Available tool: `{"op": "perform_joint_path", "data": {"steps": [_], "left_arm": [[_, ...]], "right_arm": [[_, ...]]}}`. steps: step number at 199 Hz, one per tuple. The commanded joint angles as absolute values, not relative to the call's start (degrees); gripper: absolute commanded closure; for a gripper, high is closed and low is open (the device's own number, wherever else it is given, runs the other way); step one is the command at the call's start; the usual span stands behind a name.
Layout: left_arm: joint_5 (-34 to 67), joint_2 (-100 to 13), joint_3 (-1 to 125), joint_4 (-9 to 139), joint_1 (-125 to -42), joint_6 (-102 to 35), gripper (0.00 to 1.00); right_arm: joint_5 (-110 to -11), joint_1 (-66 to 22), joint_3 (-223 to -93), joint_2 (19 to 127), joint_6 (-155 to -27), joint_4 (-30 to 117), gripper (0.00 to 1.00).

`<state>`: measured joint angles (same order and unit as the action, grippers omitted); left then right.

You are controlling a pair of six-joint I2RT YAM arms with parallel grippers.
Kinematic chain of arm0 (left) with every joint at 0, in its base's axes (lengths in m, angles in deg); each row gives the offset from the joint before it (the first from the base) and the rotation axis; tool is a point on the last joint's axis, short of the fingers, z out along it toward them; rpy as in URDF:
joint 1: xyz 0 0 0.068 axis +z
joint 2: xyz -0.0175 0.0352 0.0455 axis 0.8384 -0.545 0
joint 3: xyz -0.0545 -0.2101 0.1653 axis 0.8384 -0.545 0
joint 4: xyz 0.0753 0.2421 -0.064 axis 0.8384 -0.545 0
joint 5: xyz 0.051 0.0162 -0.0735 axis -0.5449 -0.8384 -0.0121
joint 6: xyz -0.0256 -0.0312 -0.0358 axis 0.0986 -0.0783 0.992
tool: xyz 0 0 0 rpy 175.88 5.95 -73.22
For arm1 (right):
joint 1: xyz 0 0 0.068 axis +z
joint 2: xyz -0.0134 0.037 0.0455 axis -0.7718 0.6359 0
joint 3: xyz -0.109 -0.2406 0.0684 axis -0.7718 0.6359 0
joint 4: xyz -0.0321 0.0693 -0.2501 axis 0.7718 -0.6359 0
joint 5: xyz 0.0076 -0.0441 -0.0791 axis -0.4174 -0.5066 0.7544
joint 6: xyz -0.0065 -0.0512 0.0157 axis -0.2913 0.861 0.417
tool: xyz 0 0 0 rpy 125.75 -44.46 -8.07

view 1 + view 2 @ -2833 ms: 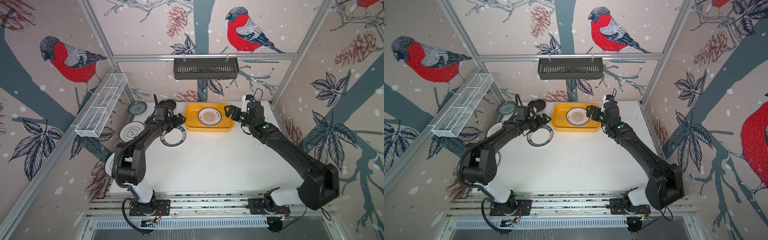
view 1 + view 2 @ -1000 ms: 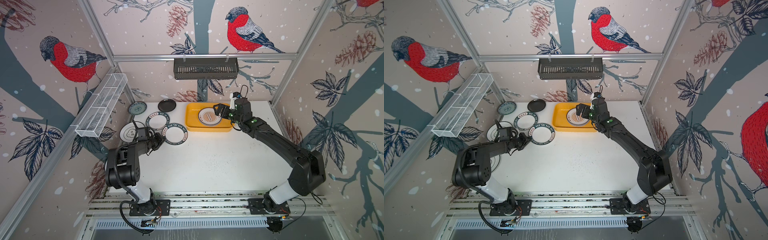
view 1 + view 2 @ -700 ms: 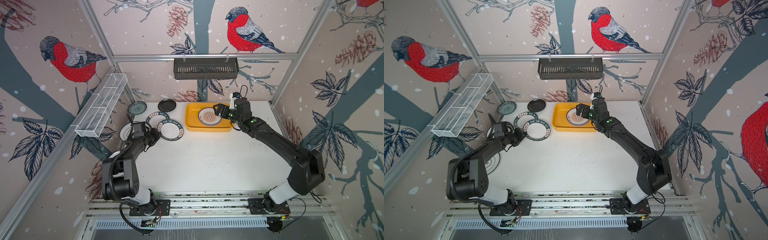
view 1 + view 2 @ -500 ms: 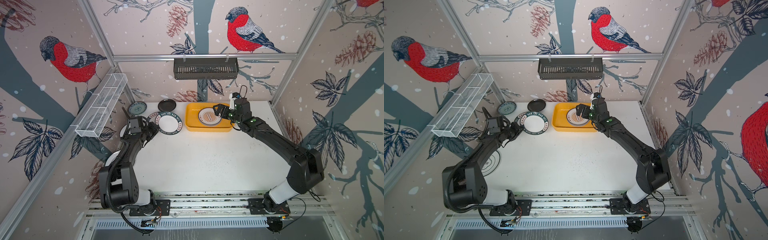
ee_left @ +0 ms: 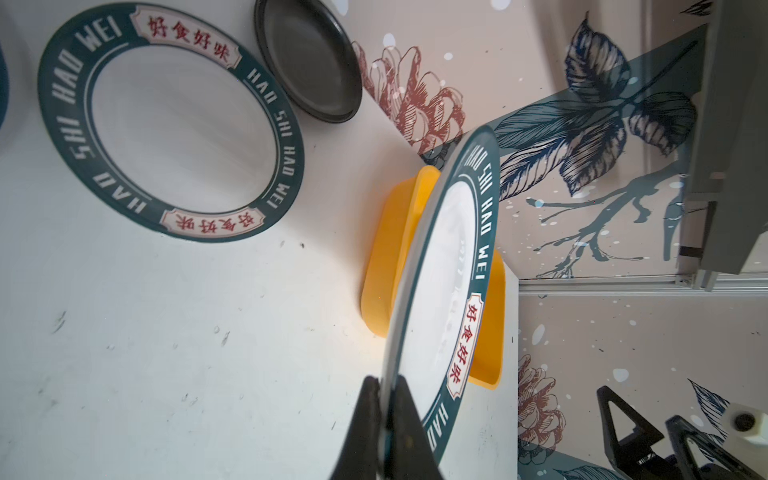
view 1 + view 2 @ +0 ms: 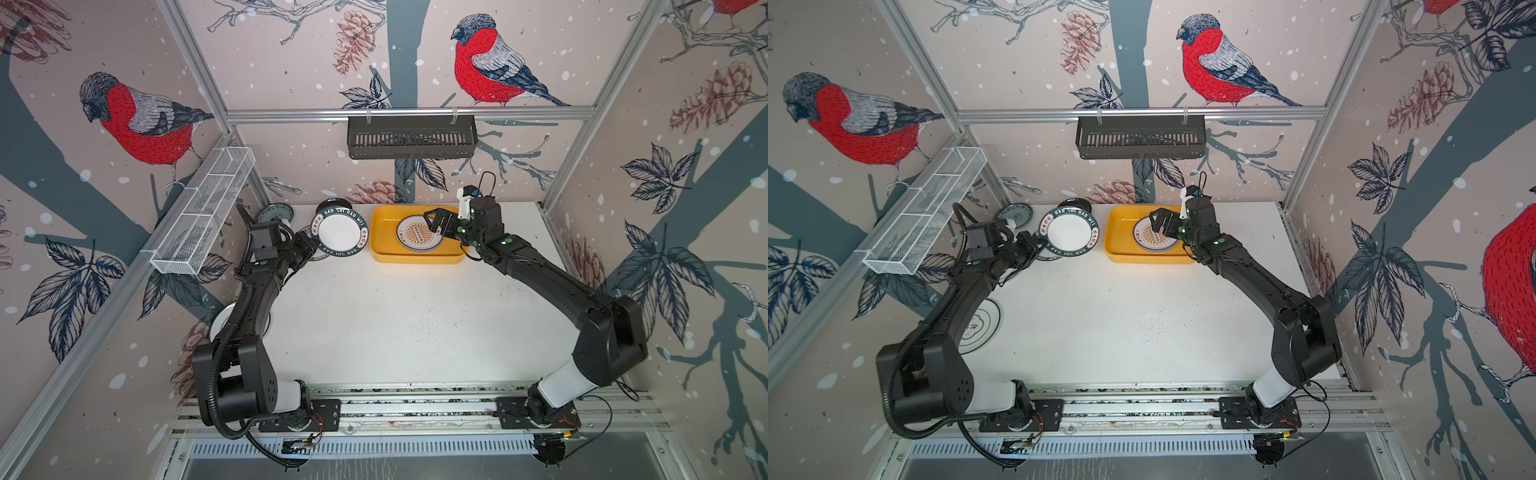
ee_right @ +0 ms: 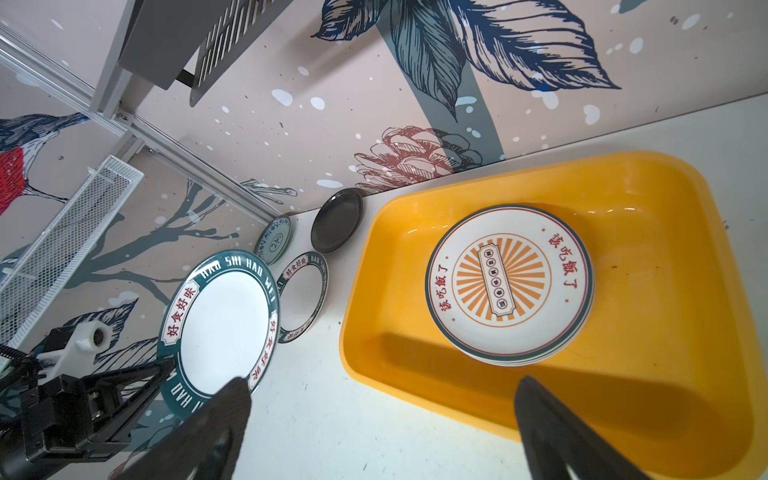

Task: Place the plates into the plastic bin on the countertop
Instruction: 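Lift the green-rimmed plate upright with the left gripper toward the right gripper, then close the right gripper on the plate rim while the left gripper holds it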

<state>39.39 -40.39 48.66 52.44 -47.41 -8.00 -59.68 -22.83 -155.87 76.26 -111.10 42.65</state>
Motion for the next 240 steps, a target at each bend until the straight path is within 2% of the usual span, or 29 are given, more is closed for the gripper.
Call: {"op": "perform_joint_path", "data": {"steps": [1, 66, 171, 240], "left_arm": [[42.25, -40.6, 49.76, 55.73, -47.47, -7.23, 0.99], [44.5, -45.73, 55.35, 58.35, -53.44, -7.48, 0.99], [50.18, -58.71, 63.48, 70.04, -64.85, -1.08, 0.99], [52.19, -62.06, 65.43, 73.41, -67.6, 1.64, 0.99]], "right_arm": [[-61.1, -22.86, -156.0, 76.05, -111.64, 43.82, 0.0], [-66.27, -23.16, -156.3, 77.02, -113.22, 44.07, 0.0], [-67.17, -23.16, -154.55, 77.36, -116.02, 44.37, 0.0], [-68.5, -23.57, -153.98, 79.18, -117.85, 46.47, 0.16]]}}
